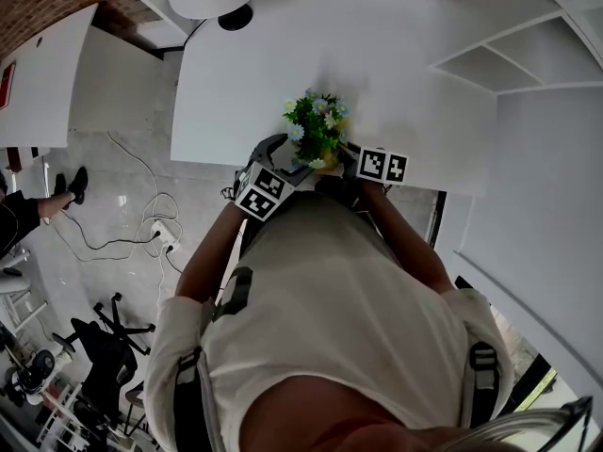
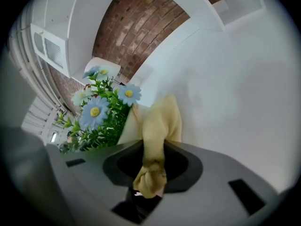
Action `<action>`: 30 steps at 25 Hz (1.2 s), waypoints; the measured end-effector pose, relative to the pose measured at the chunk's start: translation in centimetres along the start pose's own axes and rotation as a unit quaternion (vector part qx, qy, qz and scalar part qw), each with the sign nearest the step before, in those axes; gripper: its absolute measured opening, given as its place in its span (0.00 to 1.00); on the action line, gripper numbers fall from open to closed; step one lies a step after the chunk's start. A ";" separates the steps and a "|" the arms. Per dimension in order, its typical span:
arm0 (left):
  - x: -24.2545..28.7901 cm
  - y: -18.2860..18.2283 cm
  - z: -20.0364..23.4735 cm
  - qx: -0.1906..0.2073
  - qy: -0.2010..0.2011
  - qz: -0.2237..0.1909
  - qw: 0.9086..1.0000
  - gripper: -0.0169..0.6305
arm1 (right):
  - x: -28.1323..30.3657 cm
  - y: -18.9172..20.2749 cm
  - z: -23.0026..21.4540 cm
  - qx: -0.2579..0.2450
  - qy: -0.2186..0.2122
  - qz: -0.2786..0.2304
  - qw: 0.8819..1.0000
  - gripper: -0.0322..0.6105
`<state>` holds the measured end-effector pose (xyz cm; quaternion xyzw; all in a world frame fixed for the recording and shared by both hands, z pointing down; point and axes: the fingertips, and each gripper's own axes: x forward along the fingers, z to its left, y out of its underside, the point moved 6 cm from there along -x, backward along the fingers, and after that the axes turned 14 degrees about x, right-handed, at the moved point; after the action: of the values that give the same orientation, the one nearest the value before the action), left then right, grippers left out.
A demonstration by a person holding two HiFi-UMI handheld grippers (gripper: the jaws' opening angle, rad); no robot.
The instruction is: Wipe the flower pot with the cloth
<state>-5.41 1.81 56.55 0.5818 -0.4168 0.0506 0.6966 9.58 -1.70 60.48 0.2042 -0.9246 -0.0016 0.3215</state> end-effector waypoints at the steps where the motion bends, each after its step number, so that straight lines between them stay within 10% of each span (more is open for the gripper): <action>1: -0.1 0.0 -0.1 0.002 0.003 0.003 1.000 0.58 | 0.0 -0.1 0.0 -0.001 0.001 0.000 1.000 0.22; 18: 0.4 0.5 1.4 0.031 0.046 0.023 0.998 0.58 | -2.8 -2.9 4.2 0.069 -0.125 -0.034 0.989 0.22; 30: 0.0 -0.1 -0.7 0.002 0.051 0.015 0.999 0.58 | -1.1 0.3 -0.9 0.084 -0.036 -0.027 0.995 0.22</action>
<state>-4.98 2.39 56.50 0.5735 -0.3894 0.0914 0.7149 10.80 -0.83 60.57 0.2552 -0.9268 0.0598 0.2691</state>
